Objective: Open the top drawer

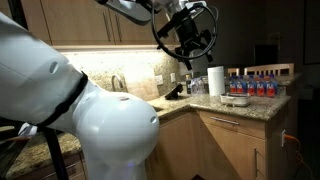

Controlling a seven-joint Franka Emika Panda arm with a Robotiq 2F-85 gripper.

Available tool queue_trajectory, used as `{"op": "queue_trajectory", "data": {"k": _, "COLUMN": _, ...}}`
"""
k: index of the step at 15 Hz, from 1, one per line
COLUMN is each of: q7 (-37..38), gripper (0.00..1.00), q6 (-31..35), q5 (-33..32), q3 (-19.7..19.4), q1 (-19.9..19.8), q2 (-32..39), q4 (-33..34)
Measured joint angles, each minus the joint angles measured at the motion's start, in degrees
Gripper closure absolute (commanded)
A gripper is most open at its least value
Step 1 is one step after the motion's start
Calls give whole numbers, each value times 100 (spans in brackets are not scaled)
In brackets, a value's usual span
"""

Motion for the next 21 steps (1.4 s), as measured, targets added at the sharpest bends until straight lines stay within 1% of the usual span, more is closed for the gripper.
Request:
{"op": "queue_trajectory", "data": {"k": 13, "q7": 0, "gripper": 0, "q6": 26, "q5": 0, "q3": 1, "q1": 45, "q2": 15, "q4": 0}}
{"op": "queue_trajectory", "data": {"k": 17, "q7": 0, "gripper": 0, "q6": 147, "q5": 0, "q3": 59, "q1": 303, "q2": 155, "q4": -7}}
{"op": "queue_trajectory", "data": {"k": 21, "q7": -38, "gripper": 0, "q6": 502, "q5": 140, "q3": 181, "q1": 754, "q2": 401, "q4": -229}}
